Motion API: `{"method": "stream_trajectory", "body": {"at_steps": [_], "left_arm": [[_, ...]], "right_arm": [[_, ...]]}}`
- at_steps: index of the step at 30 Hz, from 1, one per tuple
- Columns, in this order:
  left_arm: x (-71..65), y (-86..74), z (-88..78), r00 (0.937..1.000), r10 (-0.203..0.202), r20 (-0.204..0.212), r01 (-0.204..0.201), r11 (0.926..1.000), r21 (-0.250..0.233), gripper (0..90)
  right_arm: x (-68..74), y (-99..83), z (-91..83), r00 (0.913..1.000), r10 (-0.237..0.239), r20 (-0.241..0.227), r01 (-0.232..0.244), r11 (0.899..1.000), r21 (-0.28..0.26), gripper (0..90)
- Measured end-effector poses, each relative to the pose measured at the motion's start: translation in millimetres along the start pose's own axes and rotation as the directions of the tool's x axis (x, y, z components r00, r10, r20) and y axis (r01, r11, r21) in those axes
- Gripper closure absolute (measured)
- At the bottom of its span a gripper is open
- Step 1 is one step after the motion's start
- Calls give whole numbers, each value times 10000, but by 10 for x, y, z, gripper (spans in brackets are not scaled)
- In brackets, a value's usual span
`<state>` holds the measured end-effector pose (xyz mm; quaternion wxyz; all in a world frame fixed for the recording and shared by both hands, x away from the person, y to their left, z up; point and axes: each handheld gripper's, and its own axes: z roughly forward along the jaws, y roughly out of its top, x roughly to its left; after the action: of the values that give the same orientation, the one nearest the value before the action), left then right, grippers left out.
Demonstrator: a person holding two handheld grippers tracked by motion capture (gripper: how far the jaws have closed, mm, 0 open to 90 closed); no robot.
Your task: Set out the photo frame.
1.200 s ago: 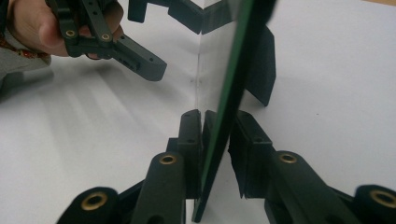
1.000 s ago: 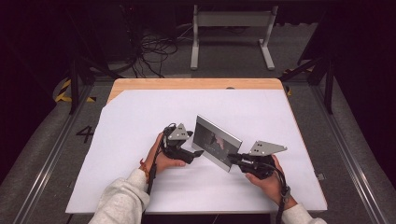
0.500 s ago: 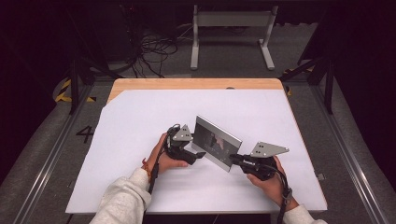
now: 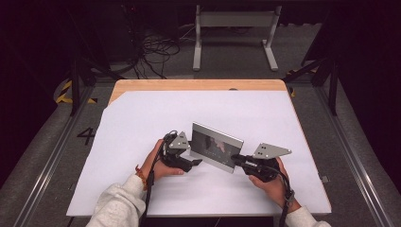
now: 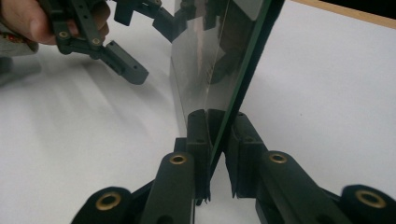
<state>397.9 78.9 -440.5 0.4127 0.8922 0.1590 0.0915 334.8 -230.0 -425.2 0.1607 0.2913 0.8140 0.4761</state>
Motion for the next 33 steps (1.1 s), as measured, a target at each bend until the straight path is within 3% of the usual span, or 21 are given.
{"method": "stream_trajectory", "body": {"at_steps": [6,10,13,19,25,33], "left_arm": [[10,-3,-35,10000,81,-49,-82,9997,-238,271],[33,11,-26,9998,-111,-141,101,9976,-689,272],[28,23,-9,9999,26,-140,-37,9965,-831,287],[27,19,-17,9991,43,-426,-75,9971,-756,392],[54,-12,-56,9992,-252,-313,226,9964,-822,500],[58,-50,-109,9992,-225,-324,200,9970,-752,602]], "right_arm": [[21,-10,5,9996,-137,263,130,9996,258,755],[37,-50,-29,9988,-316,378,295,9981,533,780],[30,-77,-74,9991,-201,368,186,9990,417,809],[63,-71,-58,9984,-325,471,306,9987,413,829],[38,-78,-34,9972,-198,719,180,9995,257,829],[-1,-67,5,9957,-29,927,15,9999,156,819]]}}
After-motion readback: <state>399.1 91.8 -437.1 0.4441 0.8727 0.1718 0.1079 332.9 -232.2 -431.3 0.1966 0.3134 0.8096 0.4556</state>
